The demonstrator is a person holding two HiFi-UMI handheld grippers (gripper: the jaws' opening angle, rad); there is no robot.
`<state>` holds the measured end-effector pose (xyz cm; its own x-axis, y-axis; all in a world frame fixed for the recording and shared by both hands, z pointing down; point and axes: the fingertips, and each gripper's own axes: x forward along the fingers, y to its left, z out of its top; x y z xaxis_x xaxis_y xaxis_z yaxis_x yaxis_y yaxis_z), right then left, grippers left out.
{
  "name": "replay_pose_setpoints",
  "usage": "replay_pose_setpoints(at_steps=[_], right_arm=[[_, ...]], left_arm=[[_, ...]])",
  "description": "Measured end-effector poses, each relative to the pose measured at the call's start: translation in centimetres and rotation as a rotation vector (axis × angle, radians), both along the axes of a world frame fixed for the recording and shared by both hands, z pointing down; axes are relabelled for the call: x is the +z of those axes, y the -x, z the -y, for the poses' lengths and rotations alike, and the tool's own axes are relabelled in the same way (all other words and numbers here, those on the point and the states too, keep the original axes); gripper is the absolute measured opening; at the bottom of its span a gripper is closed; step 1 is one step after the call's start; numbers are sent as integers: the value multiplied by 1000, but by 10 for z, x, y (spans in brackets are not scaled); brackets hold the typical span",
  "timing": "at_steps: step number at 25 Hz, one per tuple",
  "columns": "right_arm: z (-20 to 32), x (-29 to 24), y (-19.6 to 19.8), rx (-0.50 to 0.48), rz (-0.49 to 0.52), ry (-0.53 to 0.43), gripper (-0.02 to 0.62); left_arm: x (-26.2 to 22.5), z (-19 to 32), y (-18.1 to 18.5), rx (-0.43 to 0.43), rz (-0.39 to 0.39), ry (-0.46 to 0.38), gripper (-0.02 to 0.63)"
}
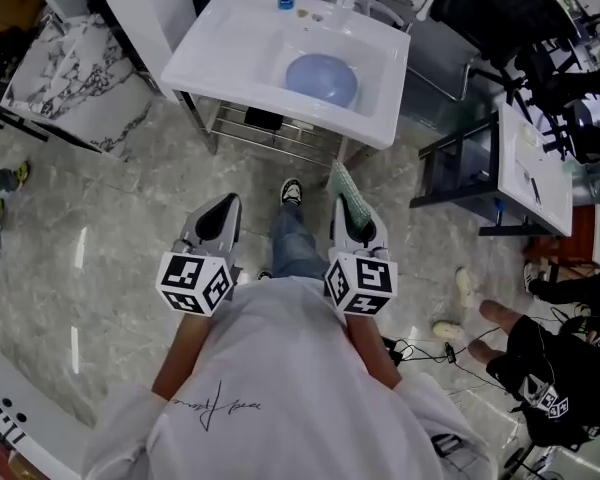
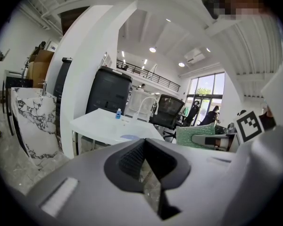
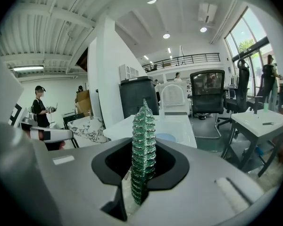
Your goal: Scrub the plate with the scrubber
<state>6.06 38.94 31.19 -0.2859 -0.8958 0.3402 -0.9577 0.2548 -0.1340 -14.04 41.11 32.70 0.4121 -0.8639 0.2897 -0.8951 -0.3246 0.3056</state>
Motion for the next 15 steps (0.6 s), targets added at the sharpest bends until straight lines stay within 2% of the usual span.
replay_pose_setpoints(at_steps=[8,15], right_arm=[[109,9,-2,-67,49,23,52],[219,25,-12,-121,102,103,52]], left_arm=[[5,107,-15,-11,34,26,49],[5,217,-27,-31,63,50,49]])
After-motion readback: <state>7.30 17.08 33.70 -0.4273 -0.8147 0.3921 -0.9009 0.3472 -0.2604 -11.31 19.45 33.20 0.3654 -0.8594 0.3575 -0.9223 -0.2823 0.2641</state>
